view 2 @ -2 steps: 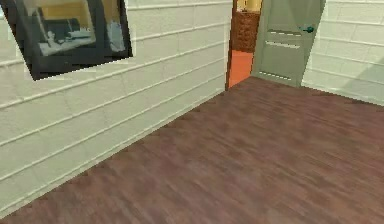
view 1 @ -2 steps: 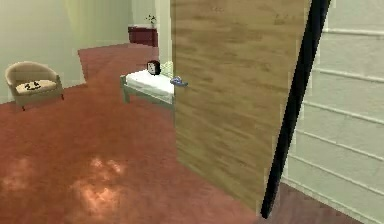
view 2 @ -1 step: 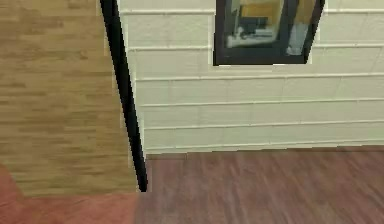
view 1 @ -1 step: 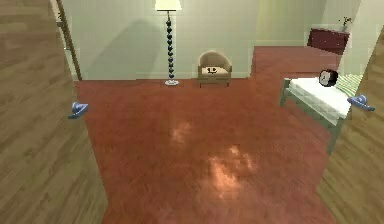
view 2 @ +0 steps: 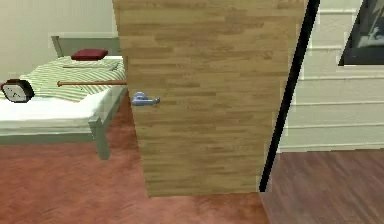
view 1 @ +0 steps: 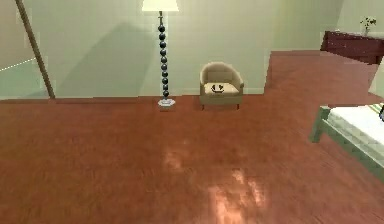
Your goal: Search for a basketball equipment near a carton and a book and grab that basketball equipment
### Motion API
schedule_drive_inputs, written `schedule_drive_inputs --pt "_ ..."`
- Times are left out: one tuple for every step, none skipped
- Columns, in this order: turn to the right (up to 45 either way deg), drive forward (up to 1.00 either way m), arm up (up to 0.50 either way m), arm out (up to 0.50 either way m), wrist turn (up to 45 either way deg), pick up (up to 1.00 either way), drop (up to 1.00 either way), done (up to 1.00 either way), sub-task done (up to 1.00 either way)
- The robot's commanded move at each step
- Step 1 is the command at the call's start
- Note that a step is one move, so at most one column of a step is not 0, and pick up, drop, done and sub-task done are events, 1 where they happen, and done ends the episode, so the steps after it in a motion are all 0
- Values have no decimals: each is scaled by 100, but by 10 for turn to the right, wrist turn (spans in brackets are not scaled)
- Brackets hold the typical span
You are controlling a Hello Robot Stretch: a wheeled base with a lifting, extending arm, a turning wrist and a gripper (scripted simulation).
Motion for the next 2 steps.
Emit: schedule_drive_inputs --pt "-60 0 0 0 0 0 0 0 0" --pt "0 50 0 0 0 0 0 0 0"
